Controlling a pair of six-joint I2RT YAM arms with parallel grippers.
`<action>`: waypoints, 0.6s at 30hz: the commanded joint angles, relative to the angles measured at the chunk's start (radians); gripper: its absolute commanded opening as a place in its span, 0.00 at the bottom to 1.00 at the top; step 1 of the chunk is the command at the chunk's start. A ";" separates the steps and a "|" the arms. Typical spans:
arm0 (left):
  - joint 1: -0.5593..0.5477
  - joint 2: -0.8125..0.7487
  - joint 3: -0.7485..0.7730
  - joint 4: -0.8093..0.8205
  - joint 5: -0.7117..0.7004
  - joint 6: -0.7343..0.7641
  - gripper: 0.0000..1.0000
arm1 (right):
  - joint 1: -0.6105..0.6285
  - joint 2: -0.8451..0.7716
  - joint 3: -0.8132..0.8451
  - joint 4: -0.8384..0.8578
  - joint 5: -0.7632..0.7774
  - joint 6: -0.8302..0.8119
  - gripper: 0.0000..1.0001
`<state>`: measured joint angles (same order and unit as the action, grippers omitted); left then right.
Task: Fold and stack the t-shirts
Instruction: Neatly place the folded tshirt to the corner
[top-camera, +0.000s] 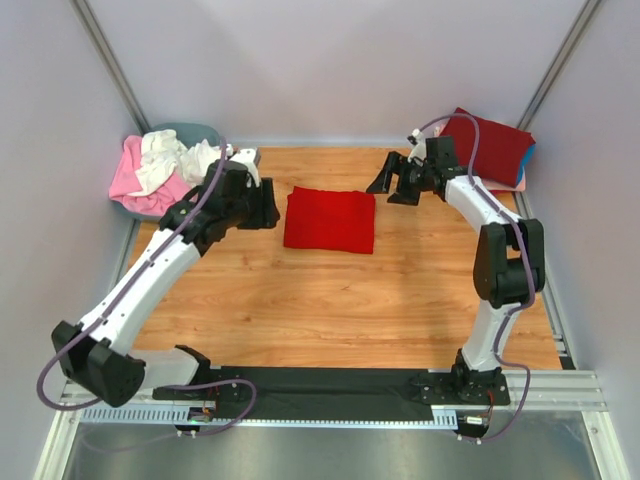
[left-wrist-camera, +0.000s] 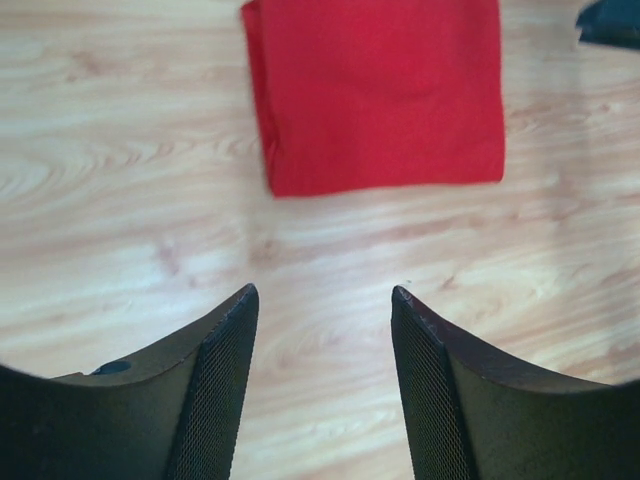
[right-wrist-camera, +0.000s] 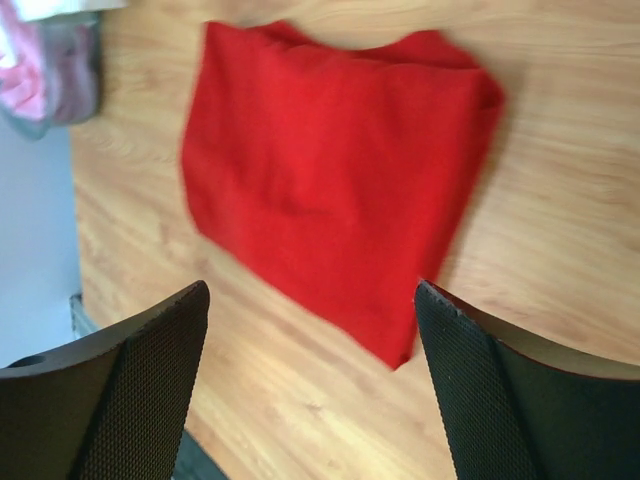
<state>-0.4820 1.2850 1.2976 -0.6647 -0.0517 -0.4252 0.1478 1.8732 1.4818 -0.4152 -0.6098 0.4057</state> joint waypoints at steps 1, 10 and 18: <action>0.000 -0.104 0.022 -0.211 -0.053 -0.009 0.63 | -0.007 0.096 0.078 -0.065 0.108 -0.004 0.86; 0.000 -0.314 -0.111 -0.380 -0.250 0.058 0.66 | -0.008 0.287 0.141 -0.024 0.153 0.048 0.87; 0.000 -0.395 -0.247 -0.312 -0.255 0.078 0.65 | 0.015 0.400 0.130 0.095 0.067 0.128 0.85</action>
<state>-0.4820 0.9123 1.0485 -0.9882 -0.2832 -0.3759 0.1410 2.2032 1.6112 -0.3744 -0.5282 0.4965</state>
